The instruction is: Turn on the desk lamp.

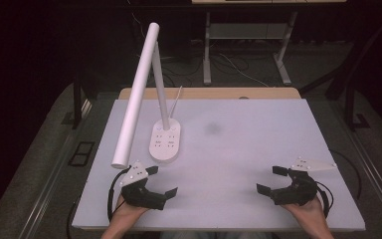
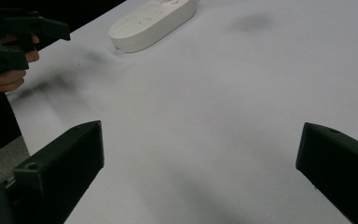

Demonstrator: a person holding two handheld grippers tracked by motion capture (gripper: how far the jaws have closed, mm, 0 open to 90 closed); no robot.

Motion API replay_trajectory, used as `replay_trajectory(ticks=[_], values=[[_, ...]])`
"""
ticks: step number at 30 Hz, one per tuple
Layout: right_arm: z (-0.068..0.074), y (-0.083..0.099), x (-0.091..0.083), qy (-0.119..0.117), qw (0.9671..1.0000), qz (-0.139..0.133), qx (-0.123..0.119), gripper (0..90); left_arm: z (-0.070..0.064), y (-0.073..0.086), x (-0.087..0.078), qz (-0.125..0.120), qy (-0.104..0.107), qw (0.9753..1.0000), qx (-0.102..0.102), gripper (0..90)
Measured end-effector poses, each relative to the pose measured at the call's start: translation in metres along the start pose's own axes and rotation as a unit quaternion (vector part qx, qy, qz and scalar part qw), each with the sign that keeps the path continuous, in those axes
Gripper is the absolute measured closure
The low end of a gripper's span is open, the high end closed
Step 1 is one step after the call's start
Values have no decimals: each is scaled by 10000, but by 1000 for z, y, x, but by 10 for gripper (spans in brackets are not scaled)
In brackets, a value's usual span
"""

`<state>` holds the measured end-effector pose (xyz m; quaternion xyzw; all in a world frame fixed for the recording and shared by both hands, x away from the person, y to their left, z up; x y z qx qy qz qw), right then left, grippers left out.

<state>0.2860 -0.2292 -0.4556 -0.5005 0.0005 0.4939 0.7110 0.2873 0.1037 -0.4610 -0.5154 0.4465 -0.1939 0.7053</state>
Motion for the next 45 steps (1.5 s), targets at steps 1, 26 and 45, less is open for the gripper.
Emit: replay_trajectory(ticks=[1,26,45], values=[[0,0,0,0,10000,0,0,4,0,0,0,0,0,10000,0,0],[0,4,0,73,9998,165,-26,4,-3,0,-1,21,63,9999,94,0],[6,-10,-3,52,9996,246,-91,4,-3,2,1,85,118,9998,110,0]])
Point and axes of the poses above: each handheld gripper's, and its own axes: x roughly forward along the jaws, y roughly out of its underside, z roughly to its left, the point moved 8 cm from there along x, roughly forward along the jaws, and after that the axes turned 15 degrees about x, right-handed, at the moved point
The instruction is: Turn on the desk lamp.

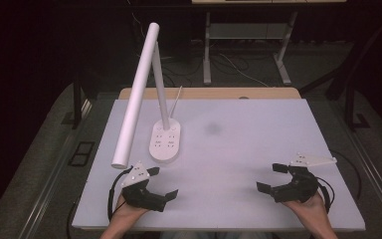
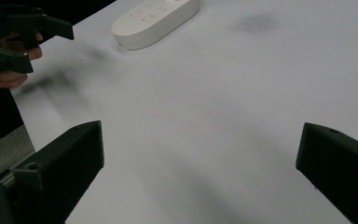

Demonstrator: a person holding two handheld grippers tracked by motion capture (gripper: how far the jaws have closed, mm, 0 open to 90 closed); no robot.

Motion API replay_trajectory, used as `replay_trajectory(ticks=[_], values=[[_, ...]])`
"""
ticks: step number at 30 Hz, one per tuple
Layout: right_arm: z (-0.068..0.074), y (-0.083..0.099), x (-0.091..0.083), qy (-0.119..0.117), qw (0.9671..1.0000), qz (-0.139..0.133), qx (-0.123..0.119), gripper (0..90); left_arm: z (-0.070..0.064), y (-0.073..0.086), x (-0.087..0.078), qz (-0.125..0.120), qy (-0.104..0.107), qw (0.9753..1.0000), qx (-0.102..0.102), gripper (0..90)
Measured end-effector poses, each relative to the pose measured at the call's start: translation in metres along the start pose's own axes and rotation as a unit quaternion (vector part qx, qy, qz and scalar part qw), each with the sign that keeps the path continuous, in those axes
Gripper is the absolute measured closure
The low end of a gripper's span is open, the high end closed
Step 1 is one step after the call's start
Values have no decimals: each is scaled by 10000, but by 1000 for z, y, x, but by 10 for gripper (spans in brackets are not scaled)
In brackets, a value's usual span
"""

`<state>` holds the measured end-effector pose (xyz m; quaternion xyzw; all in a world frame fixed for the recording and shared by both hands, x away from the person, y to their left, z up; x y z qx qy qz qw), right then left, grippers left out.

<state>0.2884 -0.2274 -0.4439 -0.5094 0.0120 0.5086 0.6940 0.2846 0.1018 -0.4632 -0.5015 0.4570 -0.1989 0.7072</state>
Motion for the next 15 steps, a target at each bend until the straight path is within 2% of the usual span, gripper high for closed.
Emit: replay_trajectory(ticks=[11,15], values=[[3,-18,2,-21,9999,48,-124,4,0,1,0,23,-2,10000,8,0],[4,-21,5,-35,9999,61,-101,4,0,1,1,17,3,10000,15,0]])
Point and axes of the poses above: each handheld gripper's, and its own axes: x roughly forward along the jaws, y roughly out of its underside, z roughly to its left, the point moved 8 cm from there along x, roughly forward along the jaws, and after that the axes turned 15 degrees about x, right-handed, at the moved point
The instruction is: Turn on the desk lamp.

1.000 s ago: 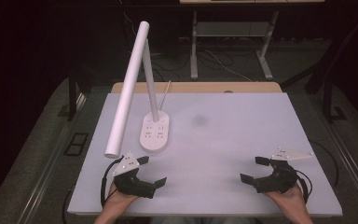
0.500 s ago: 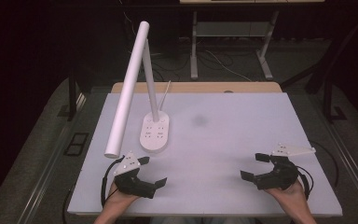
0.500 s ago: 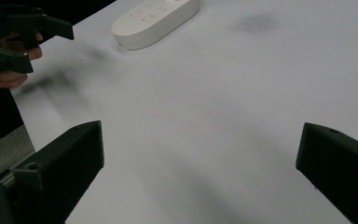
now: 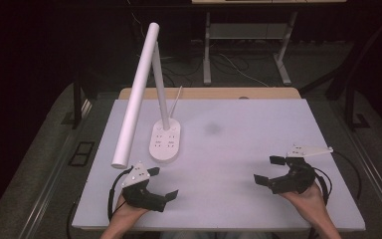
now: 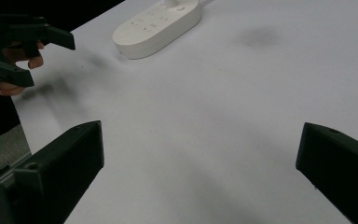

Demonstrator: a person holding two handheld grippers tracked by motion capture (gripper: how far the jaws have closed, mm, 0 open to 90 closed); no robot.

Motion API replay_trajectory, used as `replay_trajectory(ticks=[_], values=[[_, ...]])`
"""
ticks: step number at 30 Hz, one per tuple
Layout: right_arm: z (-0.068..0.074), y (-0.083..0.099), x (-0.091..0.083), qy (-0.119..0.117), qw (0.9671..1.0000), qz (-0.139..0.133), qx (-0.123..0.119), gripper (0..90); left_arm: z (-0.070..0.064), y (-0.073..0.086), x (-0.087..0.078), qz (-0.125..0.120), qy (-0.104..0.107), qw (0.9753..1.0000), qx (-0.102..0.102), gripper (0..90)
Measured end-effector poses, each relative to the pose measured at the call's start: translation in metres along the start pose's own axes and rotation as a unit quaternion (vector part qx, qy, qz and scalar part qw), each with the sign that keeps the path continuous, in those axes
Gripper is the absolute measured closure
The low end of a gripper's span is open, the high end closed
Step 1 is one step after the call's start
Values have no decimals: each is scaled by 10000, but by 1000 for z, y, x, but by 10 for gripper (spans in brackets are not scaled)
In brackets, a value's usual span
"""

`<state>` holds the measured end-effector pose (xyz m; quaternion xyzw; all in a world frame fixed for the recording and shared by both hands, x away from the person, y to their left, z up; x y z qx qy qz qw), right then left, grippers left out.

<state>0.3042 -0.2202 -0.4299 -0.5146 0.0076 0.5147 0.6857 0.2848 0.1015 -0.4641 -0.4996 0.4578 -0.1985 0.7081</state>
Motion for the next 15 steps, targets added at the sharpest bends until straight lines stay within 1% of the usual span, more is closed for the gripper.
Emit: replay_trajectory(ticks=[2,7,15], values=[[0,-2,3,4,10000,24,-26,4,0,0,0,10,10,10000,8,0],[0,-7,8,-22,10000,66,-4,4,0,0,0,7,9,10000,10,0],[5,-17,15,-61,9999,111,-92,4,0,0,0,3,2,10000,4,0]])
Point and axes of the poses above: each handheld gripper's, and its own axes: x roughly forward along the jaws, y roughly out of its underside, z roughly to its left, the point moved 8 cm from there along x, roughly forward along the jaws, and after that the axes turned 15 degrees about x, right-handed, at the moved point
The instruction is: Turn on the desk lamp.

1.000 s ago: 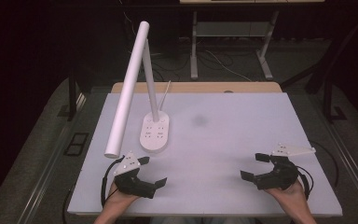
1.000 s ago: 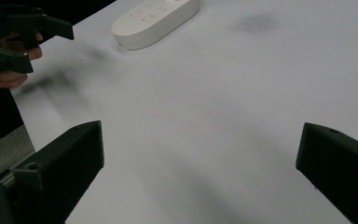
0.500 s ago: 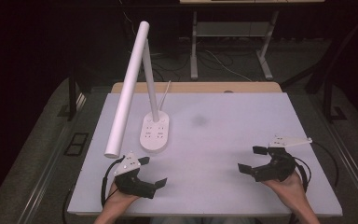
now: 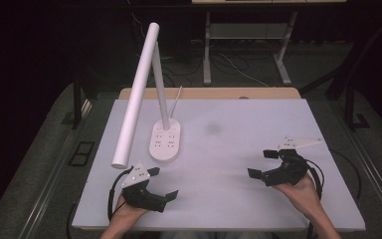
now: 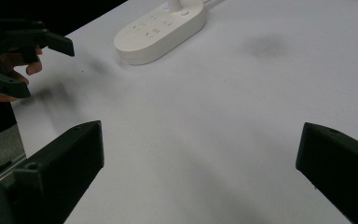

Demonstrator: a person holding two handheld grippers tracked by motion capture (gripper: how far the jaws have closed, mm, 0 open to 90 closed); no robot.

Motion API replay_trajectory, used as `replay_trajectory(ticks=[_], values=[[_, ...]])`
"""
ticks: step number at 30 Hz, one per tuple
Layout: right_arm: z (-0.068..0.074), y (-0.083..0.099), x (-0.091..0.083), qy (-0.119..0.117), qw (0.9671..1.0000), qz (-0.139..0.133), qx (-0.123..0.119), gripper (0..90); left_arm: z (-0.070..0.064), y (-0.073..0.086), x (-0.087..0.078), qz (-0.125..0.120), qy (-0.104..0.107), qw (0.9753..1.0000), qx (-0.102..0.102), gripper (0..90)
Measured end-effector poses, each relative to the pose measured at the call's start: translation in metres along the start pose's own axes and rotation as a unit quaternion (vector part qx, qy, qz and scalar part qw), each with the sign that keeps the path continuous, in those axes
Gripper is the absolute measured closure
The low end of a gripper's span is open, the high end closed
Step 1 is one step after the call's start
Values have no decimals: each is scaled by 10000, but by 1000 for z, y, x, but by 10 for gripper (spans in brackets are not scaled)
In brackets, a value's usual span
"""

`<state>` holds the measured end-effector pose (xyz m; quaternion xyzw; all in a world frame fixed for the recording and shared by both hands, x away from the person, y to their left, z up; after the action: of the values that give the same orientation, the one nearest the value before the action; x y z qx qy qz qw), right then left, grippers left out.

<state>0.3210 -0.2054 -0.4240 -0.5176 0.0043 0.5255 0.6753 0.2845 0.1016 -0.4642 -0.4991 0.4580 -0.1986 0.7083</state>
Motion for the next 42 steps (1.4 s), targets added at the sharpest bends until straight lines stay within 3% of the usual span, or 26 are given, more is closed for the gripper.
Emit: replay_trajectory(ticks=[27,42], values=[[27,-38,30,-253,9983,349,-403,4,2,0,-2,-10,-49,10000,-34,0],[41,-50,51,-369,9967,520,-510,4,2,0,-2,-14,-34,10000,-16,0]])
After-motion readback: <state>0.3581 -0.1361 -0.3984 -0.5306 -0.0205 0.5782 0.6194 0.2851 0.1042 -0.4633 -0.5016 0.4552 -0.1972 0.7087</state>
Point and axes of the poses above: each handheld gripper's, and its own axes: x roughly forward along the jaws, y roughly out of its underside, z roughly to its left, the point moved 8 cm from there along x, roughly forward along the jaws, and after that the axes turned 15 degrees about x, right-handed, at the moved point
